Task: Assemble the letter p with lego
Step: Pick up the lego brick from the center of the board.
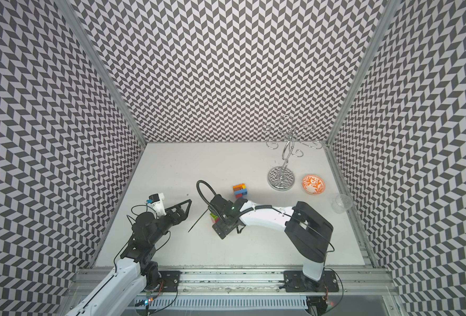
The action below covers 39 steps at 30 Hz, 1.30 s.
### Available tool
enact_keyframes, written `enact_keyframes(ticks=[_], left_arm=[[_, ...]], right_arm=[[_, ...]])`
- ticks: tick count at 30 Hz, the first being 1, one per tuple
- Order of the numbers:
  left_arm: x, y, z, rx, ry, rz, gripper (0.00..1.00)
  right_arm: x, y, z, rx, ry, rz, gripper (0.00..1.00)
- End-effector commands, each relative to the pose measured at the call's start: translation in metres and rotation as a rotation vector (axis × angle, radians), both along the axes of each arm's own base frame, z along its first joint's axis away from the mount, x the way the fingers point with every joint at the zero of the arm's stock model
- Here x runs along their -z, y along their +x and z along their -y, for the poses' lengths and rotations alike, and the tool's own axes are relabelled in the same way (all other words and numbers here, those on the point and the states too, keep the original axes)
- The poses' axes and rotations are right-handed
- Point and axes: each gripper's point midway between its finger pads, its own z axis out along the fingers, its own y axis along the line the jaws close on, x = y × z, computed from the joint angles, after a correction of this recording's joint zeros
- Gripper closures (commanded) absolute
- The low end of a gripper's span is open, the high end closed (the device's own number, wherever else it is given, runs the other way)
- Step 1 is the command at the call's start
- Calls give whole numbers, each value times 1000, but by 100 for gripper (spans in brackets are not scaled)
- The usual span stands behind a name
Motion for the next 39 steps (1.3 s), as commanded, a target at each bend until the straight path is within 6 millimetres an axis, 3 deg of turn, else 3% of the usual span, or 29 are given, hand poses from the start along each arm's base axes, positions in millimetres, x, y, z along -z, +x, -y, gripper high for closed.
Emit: enact_keyframes(ticks=[1,14,17,21,26,29,33,39], left_arm=[[-4,1,-1,-1,-1,25,0],[-7,-1,0,7,-5,35,0],[-4,-1,4,29,-14,28,0],[6,3,13,75,-18,-23,0],[15,3,20,114,-35,-60,0],[17,3,20,115,-36,-67,0],[17,3,18,102,-31,-70,0],[14,1,8,52,-21,-53,0]], right_arm=[[-11,27,-2,97,24,134,1],[-21,62,45,236,-12,174,1],[-46,55,37,220,82,161,1],[-99,56,25,252,246,187,1],[-130,60,-4,216,349,81,1],[-122,63,-17,170,287,-45,1],[-92,65,-28,144,166,-189,1],[-54,70,-27,175,-1,-261,2]])
